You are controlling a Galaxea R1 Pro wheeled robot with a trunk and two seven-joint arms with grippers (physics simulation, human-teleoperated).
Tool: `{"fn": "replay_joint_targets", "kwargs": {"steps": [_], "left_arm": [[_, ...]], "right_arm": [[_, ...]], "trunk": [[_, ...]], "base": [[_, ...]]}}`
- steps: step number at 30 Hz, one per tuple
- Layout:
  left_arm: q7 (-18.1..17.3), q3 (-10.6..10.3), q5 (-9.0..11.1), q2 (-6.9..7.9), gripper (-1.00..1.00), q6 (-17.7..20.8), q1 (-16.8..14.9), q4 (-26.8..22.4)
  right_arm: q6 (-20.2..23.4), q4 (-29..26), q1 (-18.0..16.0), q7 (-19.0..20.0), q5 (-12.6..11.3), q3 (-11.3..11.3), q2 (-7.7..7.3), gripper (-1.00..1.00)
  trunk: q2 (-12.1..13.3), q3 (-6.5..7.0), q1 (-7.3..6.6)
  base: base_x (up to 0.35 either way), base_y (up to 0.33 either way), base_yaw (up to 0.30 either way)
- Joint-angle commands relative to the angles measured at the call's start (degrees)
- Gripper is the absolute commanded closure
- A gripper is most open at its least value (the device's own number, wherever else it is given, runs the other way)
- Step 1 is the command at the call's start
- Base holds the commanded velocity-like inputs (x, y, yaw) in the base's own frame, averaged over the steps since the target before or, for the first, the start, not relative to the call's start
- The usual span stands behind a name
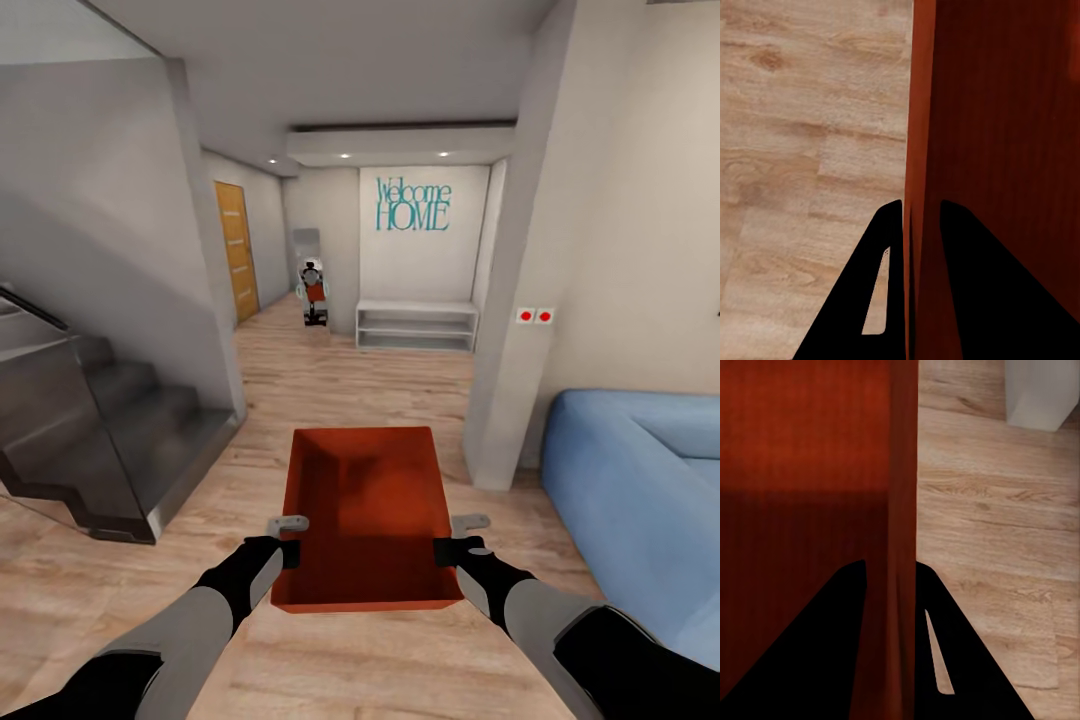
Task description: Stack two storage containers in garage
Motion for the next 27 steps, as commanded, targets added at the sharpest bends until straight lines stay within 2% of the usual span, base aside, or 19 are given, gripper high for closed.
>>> {"fn": "replay_joint_targets", "kwargs": {"steps": [1, 27], "left_arm": [[0.7, 0.3, -1.5, 0.07, 1.00, 0.5, 0.0, -0.2], [0.7, 0.3, -1.5, 0.12, 1.00, 0.5, 0.0, -0.2]], "right_arm": [[-0.3, 0.2, -0.1, -0.7, -0.8, 0.0, -0.24, 1.00], [-0.3, 0.2, -0.1, -0.7, -0.8, 0.0, -0.24, 1.00]], "trunk": [[-0.1, -0.13, 0.07], [-0.1, -0.13, 0.07]], "base": [[0.322, 0.071, 0.000], [0.323, 0.071, 0.000]]}}
